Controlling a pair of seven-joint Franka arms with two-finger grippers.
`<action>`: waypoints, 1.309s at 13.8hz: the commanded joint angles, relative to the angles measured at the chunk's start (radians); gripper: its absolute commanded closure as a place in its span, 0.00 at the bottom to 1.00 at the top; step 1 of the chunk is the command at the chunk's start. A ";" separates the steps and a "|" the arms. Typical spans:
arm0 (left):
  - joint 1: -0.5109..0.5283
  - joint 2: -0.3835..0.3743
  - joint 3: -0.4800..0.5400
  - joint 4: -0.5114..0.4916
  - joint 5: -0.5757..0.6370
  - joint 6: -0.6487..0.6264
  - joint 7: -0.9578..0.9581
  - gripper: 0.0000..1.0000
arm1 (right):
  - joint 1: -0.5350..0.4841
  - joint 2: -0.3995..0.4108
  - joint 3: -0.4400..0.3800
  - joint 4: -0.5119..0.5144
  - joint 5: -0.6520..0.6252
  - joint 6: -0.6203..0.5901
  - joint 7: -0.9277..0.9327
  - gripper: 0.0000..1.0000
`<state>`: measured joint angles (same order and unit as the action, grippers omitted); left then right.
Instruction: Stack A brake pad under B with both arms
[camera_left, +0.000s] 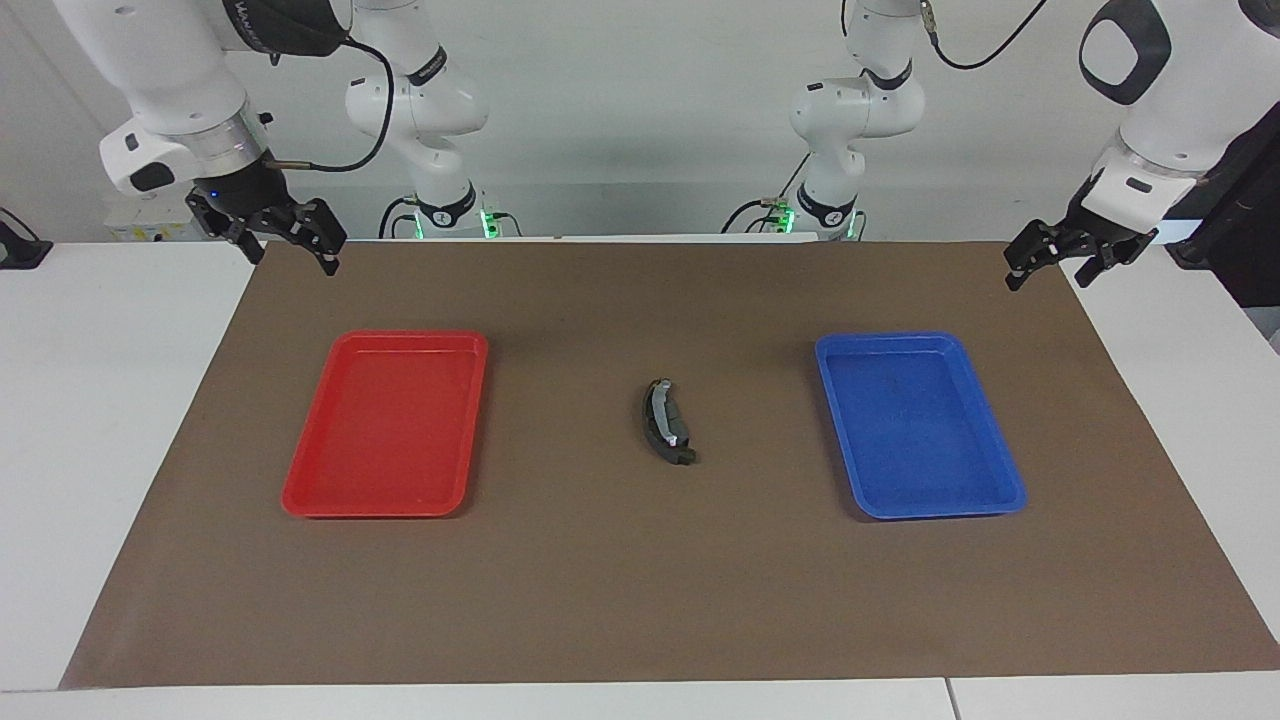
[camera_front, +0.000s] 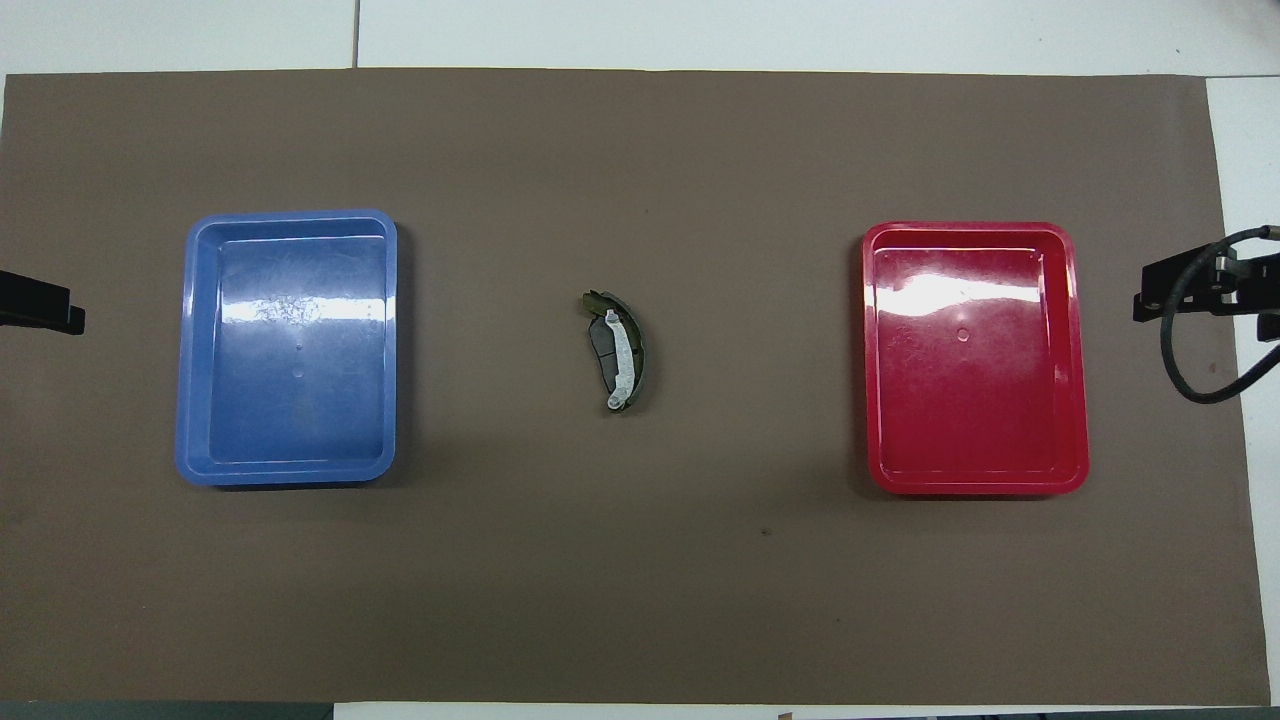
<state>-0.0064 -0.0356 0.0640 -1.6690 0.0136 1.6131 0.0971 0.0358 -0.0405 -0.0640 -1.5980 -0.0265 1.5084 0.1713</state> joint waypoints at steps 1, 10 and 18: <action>0.010 -0.007 -0.004 -0.006 -0.003 -0.006 0.010 0.01 | 0.004 0.002 -0.003 0.015 0.010 -0.019 -0.016 0.00; 0.010 -0.007 -0.003 -0.006 -0.003 -0.006 0.010 0.01 | -0.001 0.013 -0.002 0.044 0.005 -0.034 -0.105 0.00; 0.010 -0.007 -0.004 -0.006 -0.003 -0.006 0.010 0.01 | -0.001 0.007 -0.003 0.032 0.004 -0.028 -0.157 0.00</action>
<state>-0.0064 -0.0356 0.0640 -1.6690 0.0136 1.6131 0.0971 0.0419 -0.0380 -0.0654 -1.5720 -0.0264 1.4908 0.0381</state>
